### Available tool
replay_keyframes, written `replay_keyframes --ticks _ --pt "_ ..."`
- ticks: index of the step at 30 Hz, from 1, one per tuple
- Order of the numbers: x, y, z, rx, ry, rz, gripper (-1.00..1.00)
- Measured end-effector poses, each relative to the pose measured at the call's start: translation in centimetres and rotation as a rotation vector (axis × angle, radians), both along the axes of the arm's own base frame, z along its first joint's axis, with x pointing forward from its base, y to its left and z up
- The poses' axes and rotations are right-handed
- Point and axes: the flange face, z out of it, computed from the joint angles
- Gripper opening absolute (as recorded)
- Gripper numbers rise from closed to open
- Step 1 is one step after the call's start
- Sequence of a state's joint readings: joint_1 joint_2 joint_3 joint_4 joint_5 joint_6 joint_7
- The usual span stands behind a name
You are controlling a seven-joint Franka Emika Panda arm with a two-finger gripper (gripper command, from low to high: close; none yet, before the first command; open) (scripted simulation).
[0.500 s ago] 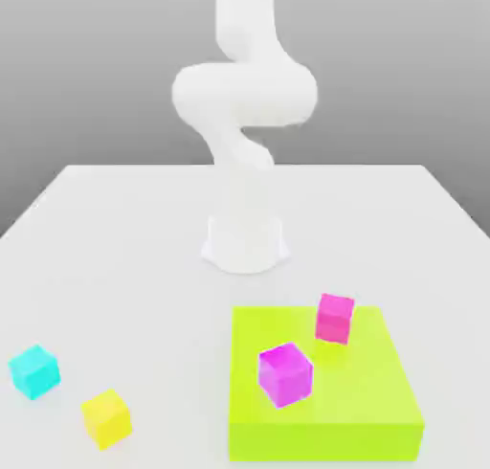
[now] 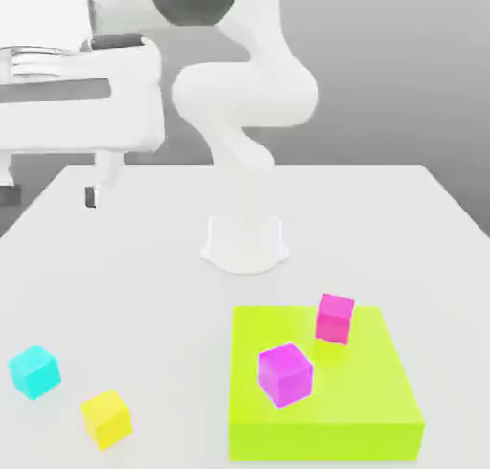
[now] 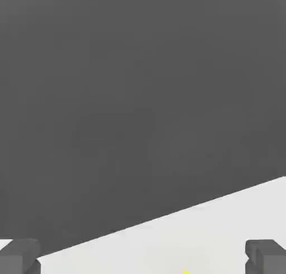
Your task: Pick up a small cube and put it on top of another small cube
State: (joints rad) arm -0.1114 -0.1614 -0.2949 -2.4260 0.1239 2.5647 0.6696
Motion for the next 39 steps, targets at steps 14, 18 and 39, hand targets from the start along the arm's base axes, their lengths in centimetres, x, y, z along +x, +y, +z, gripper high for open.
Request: replay_keyframes --ticks 14,18,39 --pt "-9.5 -10.4 -23.6 0.05 0.312 -0.257 0.0" --pt "-9.7 -10.4 -26.1 0.051 0.314 -0.259 -1.0" --pt "-1.6 2.0 -21.5 0.005 0.318 0.045 1.0"
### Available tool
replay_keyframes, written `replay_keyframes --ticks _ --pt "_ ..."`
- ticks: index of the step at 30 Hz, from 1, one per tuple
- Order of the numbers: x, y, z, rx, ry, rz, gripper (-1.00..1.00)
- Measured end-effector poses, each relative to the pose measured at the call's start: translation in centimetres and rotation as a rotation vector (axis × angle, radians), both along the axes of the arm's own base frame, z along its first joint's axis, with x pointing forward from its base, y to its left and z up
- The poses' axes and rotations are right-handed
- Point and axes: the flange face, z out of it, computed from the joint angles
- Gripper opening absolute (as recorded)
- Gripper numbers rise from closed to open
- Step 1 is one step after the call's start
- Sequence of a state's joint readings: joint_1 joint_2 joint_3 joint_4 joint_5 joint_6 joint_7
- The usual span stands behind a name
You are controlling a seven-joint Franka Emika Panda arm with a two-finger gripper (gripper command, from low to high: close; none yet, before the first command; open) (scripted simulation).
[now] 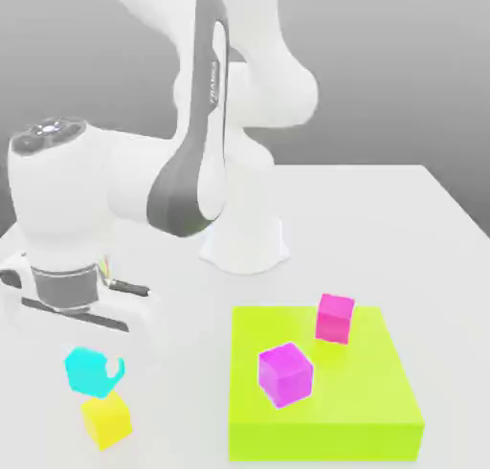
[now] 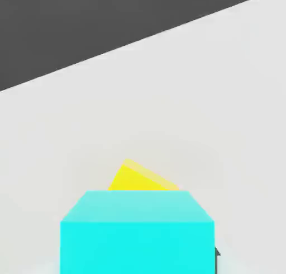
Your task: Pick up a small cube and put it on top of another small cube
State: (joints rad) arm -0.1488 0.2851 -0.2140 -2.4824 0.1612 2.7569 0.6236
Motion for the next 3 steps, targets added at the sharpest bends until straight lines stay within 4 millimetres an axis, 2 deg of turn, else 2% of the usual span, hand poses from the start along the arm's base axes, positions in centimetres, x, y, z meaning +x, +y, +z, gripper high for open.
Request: replay_keyframes --ticks 3 --pt "0.0 0.0 0.0 0.0 0.0 0.0 1.0"
